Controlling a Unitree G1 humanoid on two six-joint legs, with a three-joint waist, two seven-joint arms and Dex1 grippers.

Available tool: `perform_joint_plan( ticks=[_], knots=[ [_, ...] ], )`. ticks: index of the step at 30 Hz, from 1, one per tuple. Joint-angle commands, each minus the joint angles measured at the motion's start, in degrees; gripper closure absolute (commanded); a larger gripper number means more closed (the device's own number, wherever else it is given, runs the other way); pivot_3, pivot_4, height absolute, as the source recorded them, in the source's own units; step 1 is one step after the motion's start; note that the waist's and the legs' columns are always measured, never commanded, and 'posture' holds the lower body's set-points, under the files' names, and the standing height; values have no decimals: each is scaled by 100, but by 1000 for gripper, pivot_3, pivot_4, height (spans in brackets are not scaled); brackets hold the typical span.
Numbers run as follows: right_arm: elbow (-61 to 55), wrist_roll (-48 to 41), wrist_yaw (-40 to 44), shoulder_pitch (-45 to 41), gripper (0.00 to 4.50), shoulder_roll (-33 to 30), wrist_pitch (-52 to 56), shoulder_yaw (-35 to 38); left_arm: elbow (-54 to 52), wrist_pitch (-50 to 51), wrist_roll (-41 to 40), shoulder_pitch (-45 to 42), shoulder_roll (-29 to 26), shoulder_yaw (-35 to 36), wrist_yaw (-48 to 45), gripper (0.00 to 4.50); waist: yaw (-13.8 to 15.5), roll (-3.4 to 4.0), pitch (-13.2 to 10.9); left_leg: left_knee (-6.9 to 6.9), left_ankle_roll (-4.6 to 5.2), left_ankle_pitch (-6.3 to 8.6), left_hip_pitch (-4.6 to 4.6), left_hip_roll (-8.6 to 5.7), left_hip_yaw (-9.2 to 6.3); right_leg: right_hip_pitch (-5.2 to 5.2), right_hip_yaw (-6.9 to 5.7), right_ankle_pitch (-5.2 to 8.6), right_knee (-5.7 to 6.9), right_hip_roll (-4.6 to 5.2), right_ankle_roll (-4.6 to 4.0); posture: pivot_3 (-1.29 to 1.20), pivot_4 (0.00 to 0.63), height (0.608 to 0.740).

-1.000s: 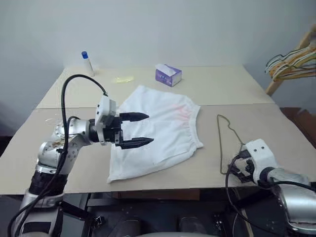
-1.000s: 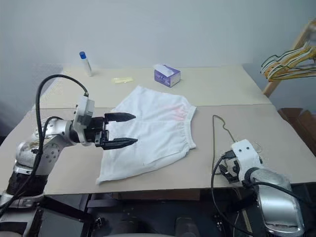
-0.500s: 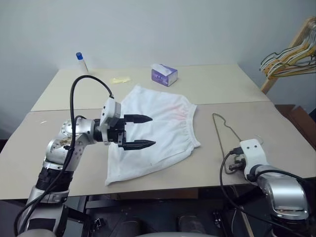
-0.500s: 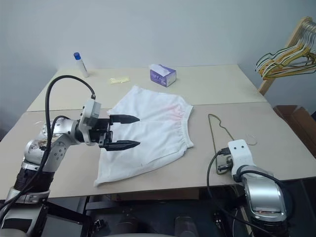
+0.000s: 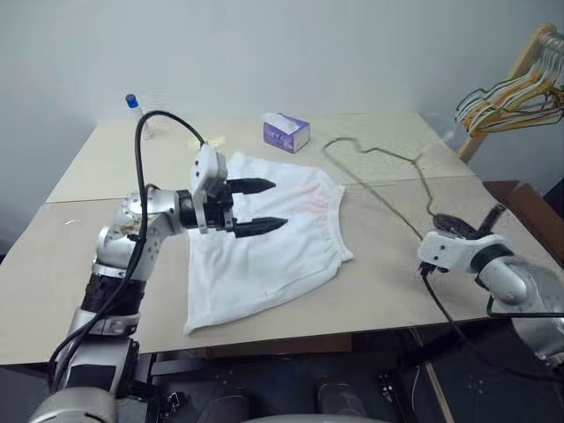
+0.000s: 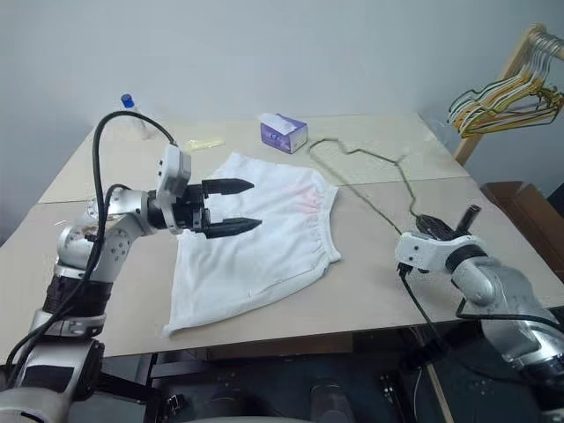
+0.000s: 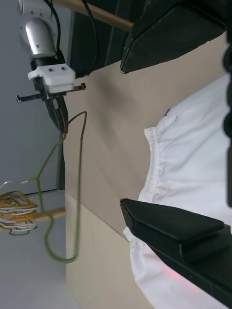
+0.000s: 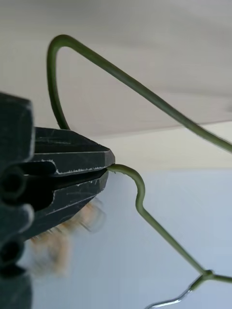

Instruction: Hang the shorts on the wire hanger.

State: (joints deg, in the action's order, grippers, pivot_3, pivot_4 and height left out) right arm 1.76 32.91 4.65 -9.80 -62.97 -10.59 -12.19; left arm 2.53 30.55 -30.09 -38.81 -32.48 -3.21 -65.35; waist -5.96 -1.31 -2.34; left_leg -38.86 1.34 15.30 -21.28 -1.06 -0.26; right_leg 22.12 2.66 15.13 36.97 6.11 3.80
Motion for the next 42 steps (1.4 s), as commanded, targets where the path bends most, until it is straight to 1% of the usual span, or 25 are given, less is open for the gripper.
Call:
perform_joint_plan(
  ticks=[1,3,5,8,14,16,19,21,23,25,27,32,37,38,42],
  knots=[
    [730,1036,-934,-678,4453,-192,-1365,-254,188,424,-63,-383,-149,-19,-136,0,-10,0,0,1,0,0,-1,0,2,1,2,0,-1,0,0,-115,0,740],
    [1049,1579,-1399,-1089,4453,-221,-1865,-452,324,571,1,-546,-234,-168,-337,0,-44,0,0,1,0,0,-1,1,3,2,6,0,-1,0,0,-116,0,740],
    [1238,2079,-1861,-1445,4453,-214,-2312,-640,581,773,38,-763,-207,-281,-418,0,-72,0,0,1,0,0,-2,1,5,3,8,0,-3,-1,0,-116,0,740],
    [1322,2404,-2057,-1788,4453,-131,-2752,-799,1018,803,251,-1074,-196,-647,-835,0,-99,0,0,-1,0,0,-2,-3,5,1,10,-2,-4,1,3,-119,0,740],
    [1192,2552,-2016,-2052,4453,99,-3004,-783,1983,442,1015,-1549,29,-1325,-1139,0,-143,0,0,-2,1,0,-2,-5,7,0,15,-3,-6,1,4,-132,0,740],
    [1133,2548,-1939,-2041,4453,113,-2932,-707,2053,419,1092,-1555,31,-1430,-1363,0,-163,0,0,-1,2,0,-2,-5,8,1,16,-3,-5,1,4,-149,0,740],
    [1103,2536,-1882,-2039,4453,112,-2729,-575,1814,199,1221,-1340,-85,-1606,-1730,0,-236,0,0,-2,2,0,-5,-4,9,2,18,-3,-5,1,4,-153,0,740],
    [1088,2523,-1870,-2026,4453,118,-2629,-513,1740,56,1323,-1223,-103,-1654,-1798,0,-276,0,0,-3,3,1,-6,-4,9,2,20,-4,-5,3,5,-153,0,740],
    [1012,2458,-1819,-1965,4453,148,-2511,-420,1738,-37,1438,-1127,-34,-1647,-1640,0,-295,0,0,-4,4,1,-5,-3,9,2,22,-4,-2,3,6,-165,0,740],
    [938,2425,-1768,-1899,4500,177,-2431,-350,1756,-55,1539,-1082,54,-1621,-1438,414,-303,0,0,-7,4,1,-2,-3,9,1,26,-4,2,3,7,-165,0,740],
    [868,2378,-1715,-1831,4500,203,-2391,-285,1795,-103,1593,-1048,133,-1553,-1293,926,-308,0,0,-8,5,1,-2,-3,9,1,26,-5,3,3,7,-164,0,740],
    [724,2282,-1613,-1687,4500,263,-2306,-122,1898,-8,1548,-1042,287,-1299,-975,2586,-313,0,0,-8,7,3,-2,-3,10,1,28,-6,2,3,9,-161,0,740],
    [708,2211,-1568,-1618,4500,269,-2327,-46,1855,-27,1553,-983,266,-1240,-1010,4227,-321,0,0,-9,7,2,-1,-4,12,1,31,-7,3,4,12,-158,0,740],
    [704,2203,-1561,-1614,4500,267,-2350,-36,1847,-27,1555,-976,268,-1232,-1011,4456,-322,0,0,-9,7,3,-1,-4,12,1,31,-7,3,4,12,-157,0,740],
    [680,2129,-1570,-1612,4500,285,-2439,-11,1770,-192,1581,-899,270,-1197,-1000,4456,-326,0,0,-9,7,3,-1,-4,12,1,32,-7,3,4,12,-157,0,740]
  ],
)
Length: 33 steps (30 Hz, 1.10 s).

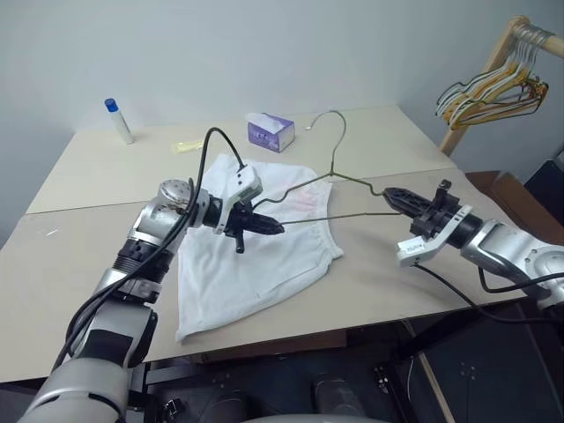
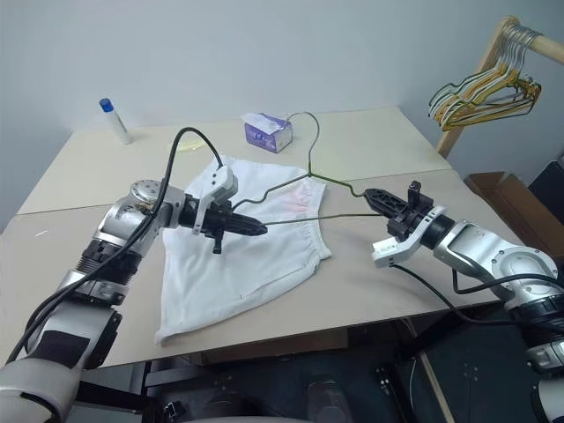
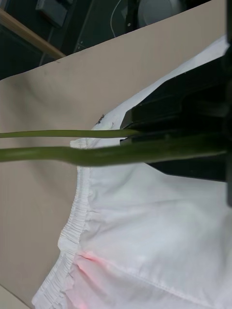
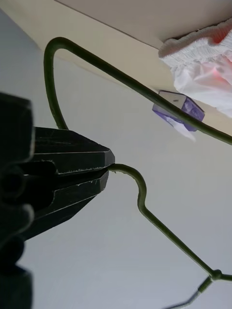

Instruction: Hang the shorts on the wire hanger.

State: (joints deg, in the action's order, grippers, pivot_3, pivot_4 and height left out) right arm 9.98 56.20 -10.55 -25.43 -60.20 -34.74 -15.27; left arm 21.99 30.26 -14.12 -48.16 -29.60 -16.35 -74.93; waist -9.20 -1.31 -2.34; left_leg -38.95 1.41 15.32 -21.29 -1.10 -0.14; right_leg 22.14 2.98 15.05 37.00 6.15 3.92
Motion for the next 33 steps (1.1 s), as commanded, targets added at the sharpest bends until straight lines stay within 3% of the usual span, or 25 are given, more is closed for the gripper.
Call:
perform_joint_plan(
  ticks=[1,3,6,10,13,17,20,23,26,31,33],
  knots=[
    [-146,-227,-55,-51,4500,8,-50,297,-203,-194,-6,58,-24,119,-43,4456,-4,0,0,0,0,0,0,0,0,0,1,0,0,0,0,-157,0,740],
    [-134,-538,41,-10,4500,-7,-265,314,-265,-272,41,120,-32,136,27,4456,-16,0,0,0,0,0,1,1,0,0,1,0,0,0,0,-157,0,740],
    [-175,-1572,574,209,3723,-103,-825,333,-259,-546,147,235,-33,219,224,4500,-31,-1,0,0,0,0,1,2,0,-1,1,0,-1,2,0,-155,0,740],
    [-429,-2924,1507,562,2345,-210,-956,444,-246,-1316,303,442,-141,253,186,4500,-59,-1,0,0,1,0,1,4,-1,-6,1,-3,-3,5,5,-149,0,740],
    [-1103,-4829,2666,943,1258,-289,-265,575,-189,-2298,576,643,-221,239,248,4500,-66,-1,0,0,3,2,7,6,0,-12,3,-4,-4,7,7,-142,0,740],
    [-2208,-7738,4521,1367,26,-747,1778,967,-25,-3161,690,747,-207,295,243,4500,-17,-1,0,-3,8,5,13,12,-4,-25,-1,-6,-7,11,8,-136,0,740],
    [-2514,-8849,5587,1347,26,-1082,3095,1158,15,-3717,727,774,-231,265,82,4500,69,-1,0,-4,18,11,24,14,-10,-53,-13,-10,-26,15,15,-132,0,740],
    [-2544,-9005,6072,967,26,-1073,4056,1064,-117,-3662,581,810,-209,298,-30,4500,130,-1,1,-9,25,16,30,14,-17,-71,-29,-11,-38,23,17,-127,0,740],
    [-2390,-8422,6192,324,26,-862,5035,602,-228,-3594,504,846,-185,343,-76,4500,209,1,2,-9,25,16,26,11,-16,-61,-29,-10,-35,25,18,-117,0,740],
    [-2079,-7740,6709,-253,26,-513,5786,85,-296,-3537,513,878,-194,368,-58,4500,371,2,3,-19,25,15,-26,6,-9,7,-24,-12,-18,25,18,-106,0,740],
    [-2024,-7577,6989,-383,412,-411,5942,-51,-321,-3516,513,894,-207,371,-52,4500,414,2,3,-28,25,15,-55,4,-10,28,-27,-12,-14,25,18,-106,0,740]
  ],
)
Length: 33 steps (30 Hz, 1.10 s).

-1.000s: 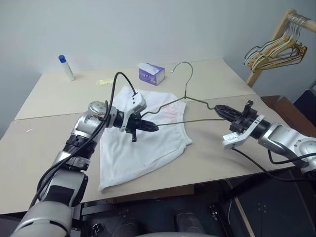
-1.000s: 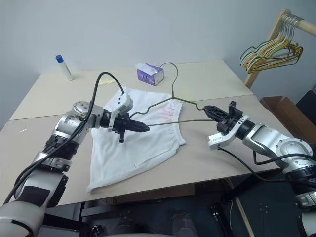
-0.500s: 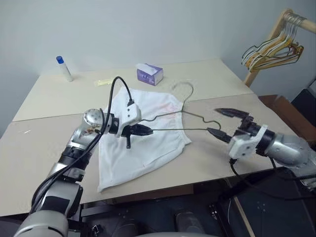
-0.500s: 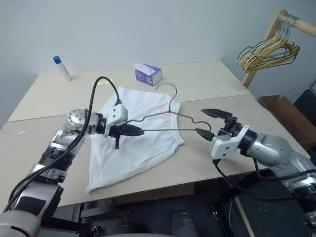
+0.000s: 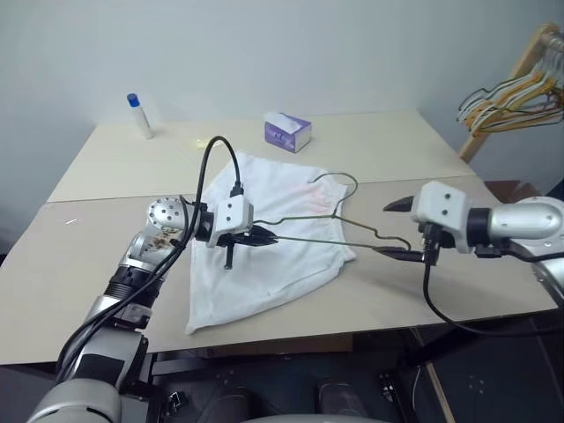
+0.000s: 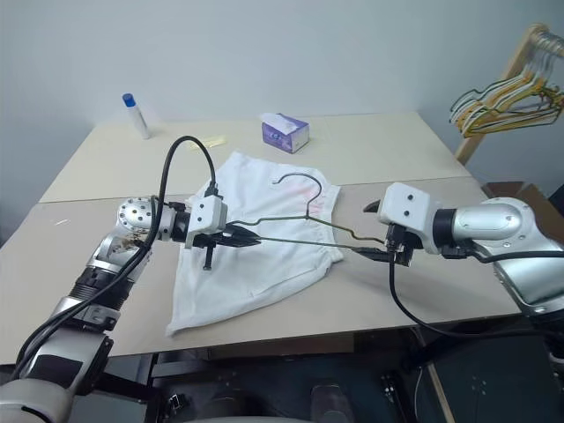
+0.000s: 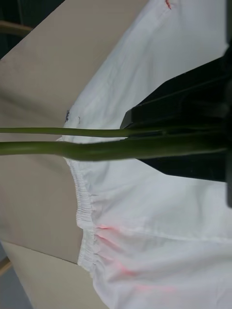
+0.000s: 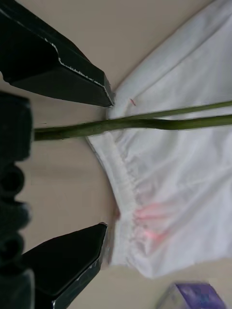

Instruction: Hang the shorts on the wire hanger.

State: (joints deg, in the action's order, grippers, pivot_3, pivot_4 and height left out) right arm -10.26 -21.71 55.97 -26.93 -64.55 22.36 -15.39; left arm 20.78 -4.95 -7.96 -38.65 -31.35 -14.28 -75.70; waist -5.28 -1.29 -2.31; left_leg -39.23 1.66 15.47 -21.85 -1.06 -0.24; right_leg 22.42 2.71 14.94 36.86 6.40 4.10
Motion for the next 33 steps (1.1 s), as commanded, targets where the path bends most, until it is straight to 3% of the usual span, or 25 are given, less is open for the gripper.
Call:
perform_joint_plan(
  ticks=[1,12,18,21,28,33],
  knots=[
    [21,264,453,-269,640,67,278,-64,-208,14,-101,-56,-33,163,27,4500,36,0,0,-7,0,0,-13,0,0,10,-2,0,2,0,0,-100,0,740],
    [48,876,678,-453,4473,720,537,-39,-298,66,-136,-24,-35,143,-57,4500,138,1,0,-51,10,6,-22,0,1,-1,-12,-2,9,-6,5,-103,0,740],
    [-120,863,732,-288,4473,776,602,187,-270,237,-89,-86,-62,97,-170,4500,137,1,0,-52,10,6,-21,-1,1,-3,-12,-2,8,-6,5,-106,0,740],
    [-215,753,731,35,4500,697,637,437,-36,342,-237,-244,-33,240,-277,3731,150,1,0,-52,10,7,-23,-1,0,-3,-15,-2,7,-8,5,-107,0,740],
    [-717,231,606,1612,4500,449,1080,1709,25,656,-735,-423,-47,826,-155,1454,214,0,1,-56,12,7,-25,-1,-2,-6,-19,-2,4,-7,6,-106,0,740],
    [-446,-232,101,2327,4500,765,2014,2639,-346,1316,-894,-203,-118,1019,162,32,194,1,2,-55,13,8,-9,1,0,-20,-11,-3,6,-8,6,-118,0,740]
  ],
)
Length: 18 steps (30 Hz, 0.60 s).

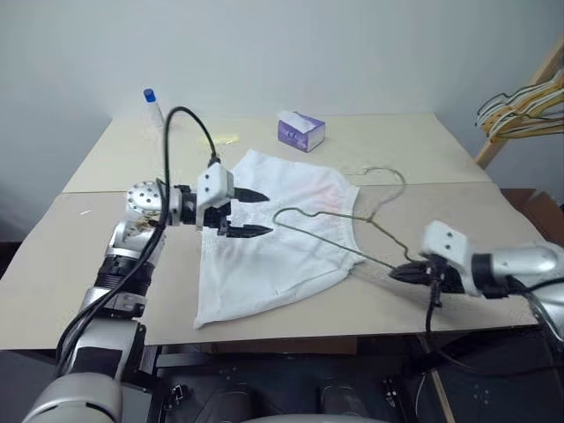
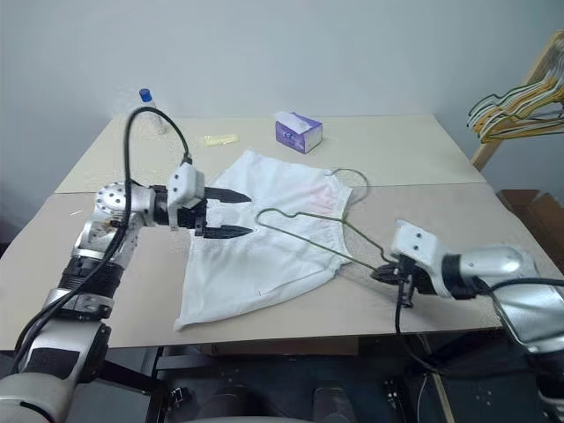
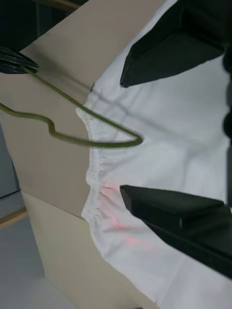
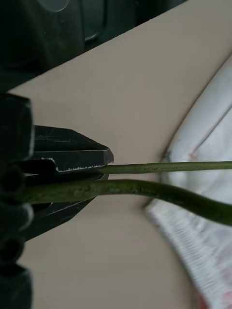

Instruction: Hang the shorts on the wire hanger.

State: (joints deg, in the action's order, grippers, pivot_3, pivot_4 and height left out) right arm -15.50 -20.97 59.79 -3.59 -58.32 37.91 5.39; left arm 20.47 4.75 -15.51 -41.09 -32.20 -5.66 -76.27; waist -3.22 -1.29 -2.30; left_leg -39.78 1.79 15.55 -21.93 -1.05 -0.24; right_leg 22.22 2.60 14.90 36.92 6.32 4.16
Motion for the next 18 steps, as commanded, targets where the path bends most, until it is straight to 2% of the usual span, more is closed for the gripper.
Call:
perform_joint_plan(
  ticks=[1,4,8,13,18],
  knots=[
    [194,-396,-427,-4,4500,255,686,676,-393,486,-211,87,-31,185,239,32,-21,1,1,0,0,0,6,1,0,-3,1,0,2,0,0,-118,0,740],
    [716,-621,-973,-242,4500,691,1555,877,-763,719,-388,293,-53,200,187,32,-53,-2,4,2,0,0,9,1,-2,-5,1,0,5,-2,0,-114,0,740],
    [1853,-492,-1778,-1232,4500,1156,2851,691,-1041,811,-402,426,-32,193,316,32,-99,2,6,2,-1,0,7,0,2,0,11,-3,7,2,-2,-114,0,740],
    [2803,-566,-1934,-2242,4500,1483,3478,572,-1245,893,-444,534,-85,231,344,32,-85,11,11,9,-1,0,7,-1,2,4,10,-3,5,1,-2,-80,0,740],
    [3592,-573,-1701,-2870,4500,1563,3783,237,-1420,949,-494,634,-184,273,343,32,-77,11,11,7,-1,0,0,-2,2,4,8,-3,-1,1,-1,-55,0,740]
  ],
)
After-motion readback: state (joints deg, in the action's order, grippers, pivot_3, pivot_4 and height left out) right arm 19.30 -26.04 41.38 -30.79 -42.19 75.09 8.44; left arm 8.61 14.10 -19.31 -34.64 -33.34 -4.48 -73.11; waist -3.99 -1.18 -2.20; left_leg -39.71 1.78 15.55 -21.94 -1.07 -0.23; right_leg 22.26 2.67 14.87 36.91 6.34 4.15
